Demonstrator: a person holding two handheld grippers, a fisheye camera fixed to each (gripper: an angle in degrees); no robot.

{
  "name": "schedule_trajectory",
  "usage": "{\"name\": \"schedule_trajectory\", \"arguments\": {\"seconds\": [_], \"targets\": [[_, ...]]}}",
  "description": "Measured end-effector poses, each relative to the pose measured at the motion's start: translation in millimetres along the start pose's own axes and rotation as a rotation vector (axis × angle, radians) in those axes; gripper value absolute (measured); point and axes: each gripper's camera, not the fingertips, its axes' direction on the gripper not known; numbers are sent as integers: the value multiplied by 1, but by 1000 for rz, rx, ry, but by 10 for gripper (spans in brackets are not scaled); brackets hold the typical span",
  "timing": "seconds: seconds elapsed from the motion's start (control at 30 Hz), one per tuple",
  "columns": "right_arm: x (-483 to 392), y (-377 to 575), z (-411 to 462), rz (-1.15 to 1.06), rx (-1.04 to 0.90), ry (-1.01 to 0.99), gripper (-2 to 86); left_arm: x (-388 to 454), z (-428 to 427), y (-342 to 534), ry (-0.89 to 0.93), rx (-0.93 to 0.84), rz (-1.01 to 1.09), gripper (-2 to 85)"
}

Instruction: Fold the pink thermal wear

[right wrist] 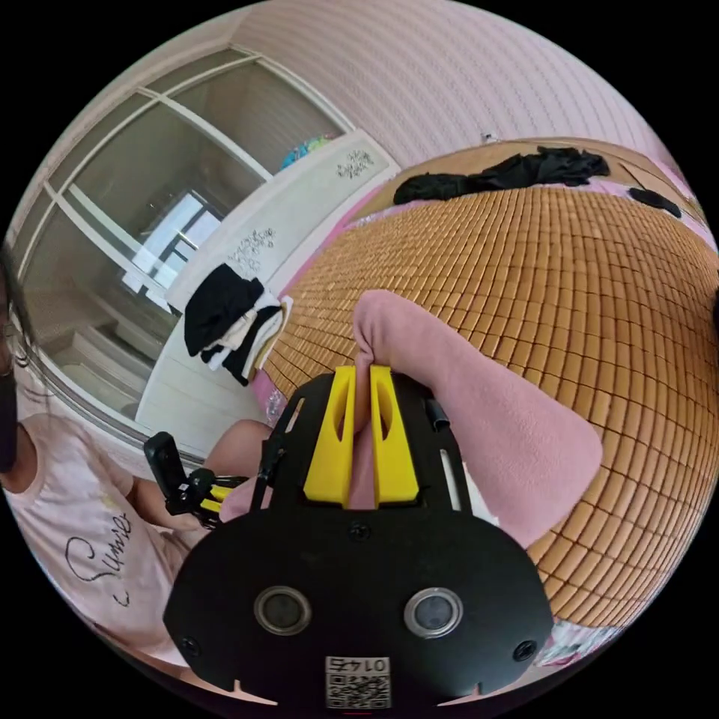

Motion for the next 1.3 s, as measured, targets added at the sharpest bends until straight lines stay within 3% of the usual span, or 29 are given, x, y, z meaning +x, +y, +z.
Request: {"name": "schedule_trajectory", "arguments": {"seconds": [0.13, 0.4, 0.57, 0.63, 0.77, 0.93, 1.13, 1.3], "targets": [[0, -26, 72, -23, -126, 74, 40, -59, 2, 3, -98, -71, -136, 64], [-43, -49, 10, -201, 74, 74, 28, -106, -26, 2, -64, -146, -319, 19], [-39, -76, 66, -248, -111, 279, 2, -92, -58, -6, -352, -127, -212, -5], [-33, -87, 98, -239, -171, 358, -1, -81, -66, -18, -297, -34, -126, -2], [-3, -102, 153, -165, -285, 416, -2, -73, -38, -43, -233, -34, -59, 39], [16, -109, 141, -84, -223, 303, 0, -92, 27, -55, -248, -209, -46, 72], [2, -83, 49, -114, 142, 110, 34, -99, 6, -59, -209, -186, -55, 100], [41, -14, -4, 144, 290, 192, 127, -115, -12, -76, -172, -109, -22, 152]]}}
